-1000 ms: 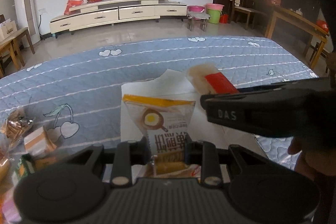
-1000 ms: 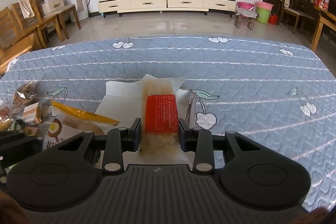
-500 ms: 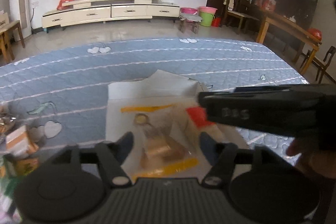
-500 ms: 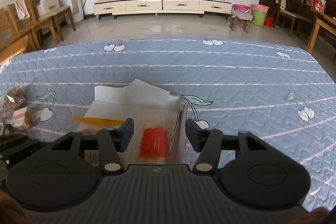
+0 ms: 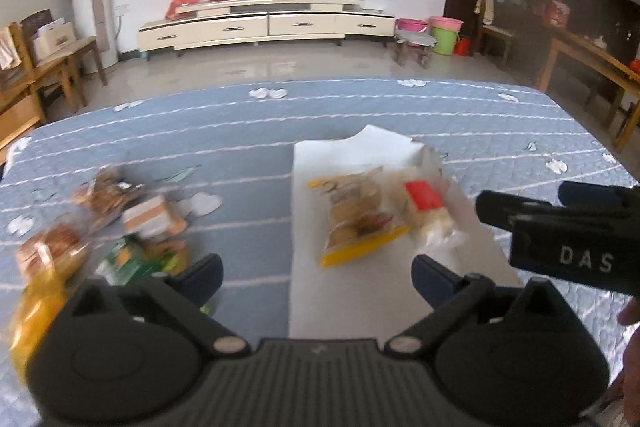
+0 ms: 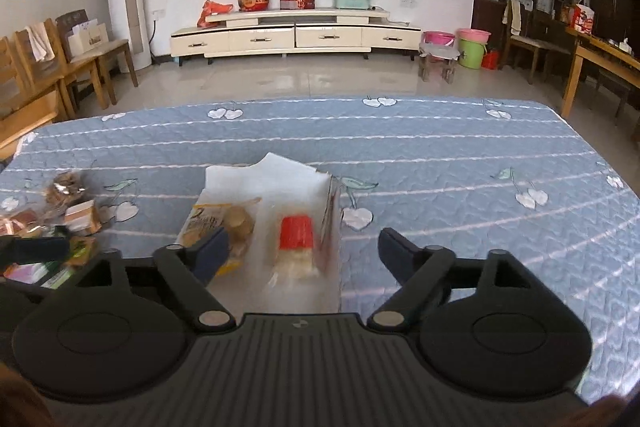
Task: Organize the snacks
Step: 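Lower both bags onto the white paper and open both tools, then withdraw both open tools from the paper back toward the snack pile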
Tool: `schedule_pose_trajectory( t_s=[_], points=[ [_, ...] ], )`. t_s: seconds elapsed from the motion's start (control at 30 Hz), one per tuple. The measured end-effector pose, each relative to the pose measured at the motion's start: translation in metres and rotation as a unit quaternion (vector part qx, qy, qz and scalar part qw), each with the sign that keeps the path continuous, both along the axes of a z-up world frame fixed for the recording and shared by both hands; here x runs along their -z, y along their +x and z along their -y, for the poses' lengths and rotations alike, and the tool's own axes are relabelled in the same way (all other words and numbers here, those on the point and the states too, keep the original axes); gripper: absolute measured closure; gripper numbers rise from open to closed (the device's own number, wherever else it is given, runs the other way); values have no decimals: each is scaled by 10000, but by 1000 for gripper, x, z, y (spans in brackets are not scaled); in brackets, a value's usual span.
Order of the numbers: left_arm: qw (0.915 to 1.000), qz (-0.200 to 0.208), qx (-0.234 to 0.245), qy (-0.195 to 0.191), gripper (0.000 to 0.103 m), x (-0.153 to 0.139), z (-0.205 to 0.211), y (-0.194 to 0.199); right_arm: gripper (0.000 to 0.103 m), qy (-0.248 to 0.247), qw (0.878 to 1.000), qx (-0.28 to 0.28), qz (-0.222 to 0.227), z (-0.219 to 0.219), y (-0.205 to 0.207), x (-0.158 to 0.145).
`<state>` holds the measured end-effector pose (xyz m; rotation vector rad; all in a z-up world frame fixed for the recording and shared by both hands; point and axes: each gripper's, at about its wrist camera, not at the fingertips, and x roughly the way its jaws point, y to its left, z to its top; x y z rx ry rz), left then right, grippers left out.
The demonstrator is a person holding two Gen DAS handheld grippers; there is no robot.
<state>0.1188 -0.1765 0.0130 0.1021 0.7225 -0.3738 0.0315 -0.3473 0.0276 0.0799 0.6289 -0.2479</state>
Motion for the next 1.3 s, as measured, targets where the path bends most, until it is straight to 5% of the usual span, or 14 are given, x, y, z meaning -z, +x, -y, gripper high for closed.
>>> schedule_pose_trajectory(
  t_s=[1.3],
  points=[
    [9936, 197, -1098, 182, 2, -6, -140, -67, 0, 78, 9948, -1014, -68, -99, -10, 14]
  ],
)
